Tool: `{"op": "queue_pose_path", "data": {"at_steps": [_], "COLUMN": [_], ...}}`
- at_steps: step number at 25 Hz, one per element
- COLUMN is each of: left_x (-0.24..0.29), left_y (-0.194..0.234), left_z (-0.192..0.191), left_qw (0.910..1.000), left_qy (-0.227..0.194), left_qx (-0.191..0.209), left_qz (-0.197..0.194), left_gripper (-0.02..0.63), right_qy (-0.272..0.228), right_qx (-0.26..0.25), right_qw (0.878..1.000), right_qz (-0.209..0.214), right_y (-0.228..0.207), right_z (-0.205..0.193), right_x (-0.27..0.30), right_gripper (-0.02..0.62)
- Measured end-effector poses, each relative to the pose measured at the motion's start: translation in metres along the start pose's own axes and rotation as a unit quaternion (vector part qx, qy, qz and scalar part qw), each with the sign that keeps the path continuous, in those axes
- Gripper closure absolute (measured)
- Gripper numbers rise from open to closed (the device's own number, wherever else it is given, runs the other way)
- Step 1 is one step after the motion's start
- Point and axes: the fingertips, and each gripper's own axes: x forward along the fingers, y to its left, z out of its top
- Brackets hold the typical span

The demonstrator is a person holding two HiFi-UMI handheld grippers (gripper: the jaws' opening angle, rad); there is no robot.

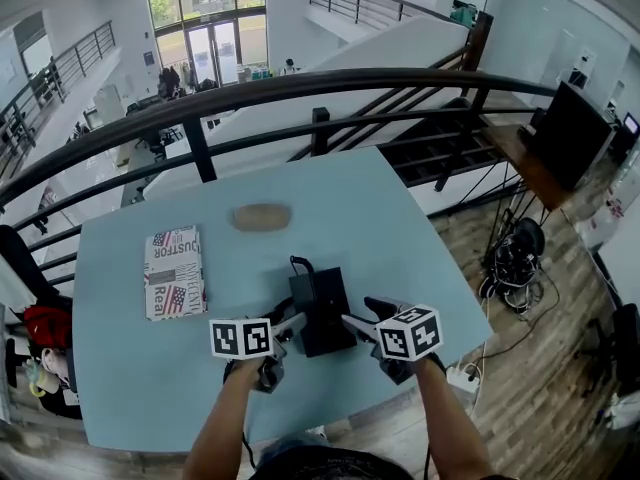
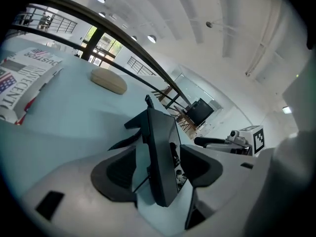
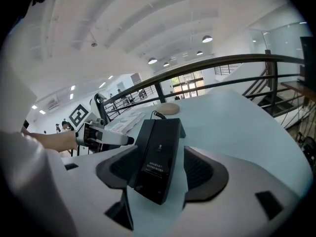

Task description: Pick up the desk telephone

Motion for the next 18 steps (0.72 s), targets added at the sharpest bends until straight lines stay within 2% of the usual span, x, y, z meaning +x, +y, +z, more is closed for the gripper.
{"op": "queue_pose_path", "data": {"at_steps": [5, 13, 18], "left_x": [0.009, 0.018, 0.028], "left_y": [0.004, 0.009, 0.005], "left_z": [-0.002, -0.003, -0.004], "left_qw": [0.9995, 0.9991, 0.9991], "left_qy": [0.015, 0.024, 0.021], "left_qx": [-0.01, -0.009, -0.013], "left_qz": [-0.027, -0.034, -0.035], "left_gripper": [0.344, 0.344, 0.342], "right_qy": [0.025, 0.04, 0.054], "right_qx": [0.031, 0.057, 0.07], "right_qw": [0.999, 0.996, 0.991], "right_qz": [0.025, 0.046, 0.097], "right_y": [-0.003, -0.015, -0.013], "right_z": [-0.011, -0.02, -0.023], "right_x": [0.02, 0.04, 0.052], "right_gripper": [0.331, 0.308, 0.304]}}
